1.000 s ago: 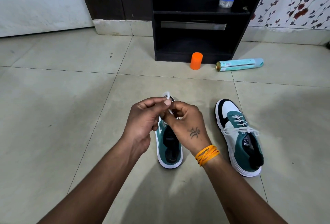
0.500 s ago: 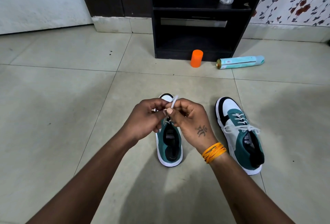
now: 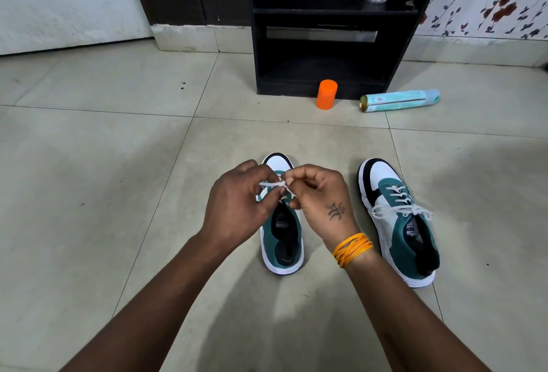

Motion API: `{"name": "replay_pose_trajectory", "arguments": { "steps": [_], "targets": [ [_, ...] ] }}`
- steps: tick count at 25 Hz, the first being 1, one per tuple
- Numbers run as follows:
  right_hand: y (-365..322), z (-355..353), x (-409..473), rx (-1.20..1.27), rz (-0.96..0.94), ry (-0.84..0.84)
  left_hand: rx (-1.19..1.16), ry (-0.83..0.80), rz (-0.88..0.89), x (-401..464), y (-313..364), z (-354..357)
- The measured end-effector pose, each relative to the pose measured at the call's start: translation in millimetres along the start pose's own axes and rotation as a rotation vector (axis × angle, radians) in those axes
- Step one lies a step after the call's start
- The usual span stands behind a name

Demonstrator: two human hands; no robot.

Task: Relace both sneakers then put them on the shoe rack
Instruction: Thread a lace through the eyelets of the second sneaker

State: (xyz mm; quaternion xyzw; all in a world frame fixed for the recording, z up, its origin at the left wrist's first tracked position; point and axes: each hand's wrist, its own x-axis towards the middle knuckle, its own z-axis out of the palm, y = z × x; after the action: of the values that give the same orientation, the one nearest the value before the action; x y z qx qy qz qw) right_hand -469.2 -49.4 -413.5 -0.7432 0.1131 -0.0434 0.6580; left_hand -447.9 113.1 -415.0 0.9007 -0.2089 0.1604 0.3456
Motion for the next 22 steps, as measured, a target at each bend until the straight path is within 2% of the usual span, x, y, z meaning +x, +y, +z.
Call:
{"name": "replay_pose_trajectory", "arguments": {
  "steps": [4, 7, 8, 11, 14, 17, 20, 22],
  "targets": [
    [3.4, -1.9, -1.3, -0.222, -0.058, -0.083, 0.104, 0.008, 0.035, -2.5, -1.1, 1.4],
    [9.9, -1.5, -1.3, -0.435, -0.2, -0.022, 0.06, 0.013, 0.023, -5.2, -0.9, 3.5],
    [12.7, -2.1, -1.9, -0.469, -0.245, 0.03, -0.041, 0.015, -0.057, -5.0, 0.3, 4.0],
    [20.2, 0.3, -7.7, -0.446, -0.267, 0.183, -0.501, -0.044, -0.49, 0.7, 2.8, 5.2],
    [23.1, 10.0, -18.5, -0.286, -0.18, 0.17, -0.726, -0.098, -0.681, 1.7, -0.3, 2.5],
    [26.7, 12.2, -25.1, -0.262, -0.223, 0.199, -0.76, -0.121, -0.717, 0.8, -3.1, -0.2],
    [31.1, 10.1, -24.9, -0.36, -0.32, 0.123, -0.757, -0.142, -0.714, -0.6, -1.3, -1.0],
    [29.5, 10.8, -22.5, -0.394, -0.34, 0.134, -0.741, -0.154, -0.682, -1.4, -1.5, -0.5]
  ]
}}
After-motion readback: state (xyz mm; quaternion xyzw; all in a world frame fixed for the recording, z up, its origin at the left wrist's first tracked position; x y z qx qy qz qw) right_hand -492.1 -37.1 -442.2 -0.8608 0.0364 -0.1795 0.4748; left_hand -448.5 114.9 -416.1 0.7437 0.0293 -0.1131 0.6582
